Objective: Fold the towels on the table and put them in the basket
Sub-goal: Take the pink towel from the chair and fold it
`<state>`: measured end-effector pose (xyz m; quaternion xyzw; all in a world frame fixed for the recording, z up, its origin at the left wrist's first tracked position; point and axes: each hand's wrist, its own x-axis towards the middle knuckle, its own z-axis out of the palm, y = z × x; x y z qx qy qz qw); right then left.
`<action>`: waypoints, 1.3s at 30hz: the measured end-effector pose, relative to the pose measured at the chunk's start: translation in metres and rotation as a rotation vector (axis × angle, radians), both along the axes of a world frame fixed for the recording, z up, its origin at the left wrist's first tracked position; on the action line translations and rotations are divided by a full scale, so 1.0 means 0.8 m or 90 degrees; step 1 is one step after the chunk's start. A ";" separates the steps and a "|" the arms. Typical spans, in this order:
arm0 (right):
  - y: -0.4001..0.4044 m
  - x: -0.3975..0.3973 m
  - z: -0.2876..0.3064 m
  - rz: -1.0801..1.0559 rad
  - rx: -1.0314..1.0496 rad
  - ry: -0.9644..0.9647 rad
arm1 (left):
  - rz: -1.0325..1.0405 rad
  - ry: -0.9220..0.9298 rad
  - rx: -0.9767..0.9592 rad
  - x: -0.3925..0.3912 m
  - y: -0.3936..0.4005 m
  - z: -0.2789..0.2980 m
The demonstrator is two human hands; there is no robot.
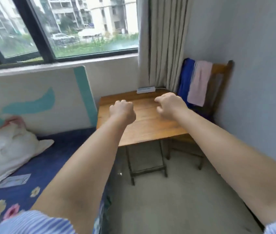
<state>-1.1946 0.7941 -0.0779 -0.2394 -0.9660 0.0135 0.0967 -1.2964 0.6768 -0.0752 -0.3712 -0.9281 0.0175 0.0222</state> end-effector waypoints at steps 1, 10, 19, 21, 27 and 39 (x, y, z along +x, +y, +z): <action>0.037 0.014 0.001 -0.017 0.006 0.000 | -0.019 -0.008 0.005 0.009 0.043 -0.001; 0.271 0.055 0.001 -0.126 -0.029 0.003 | -0.168 -0.012 0.006 0.040 0.288 -0.006; 0.439 0.005 -0.007 -0.207 -0.047 0.029 | -0.218 -0.004 0.042 -0.047 0.456 -0.004; 0.475 -0.011 -0.007 -0.233 -0.056 0.036 | -0.226 -0.014 0.028 -0.074 0.493 -0.005; 0.578 -0.070 -0.003 -0.299 -0.107 0.085 | -0.251 -0.031 0.007 -0.155 0.620 -0.013; 0.790 -0.142 -0.064 -0.353 -0.235 0.100 | -0.277 -0.155 -0.025 -0.235 0.839 -0.080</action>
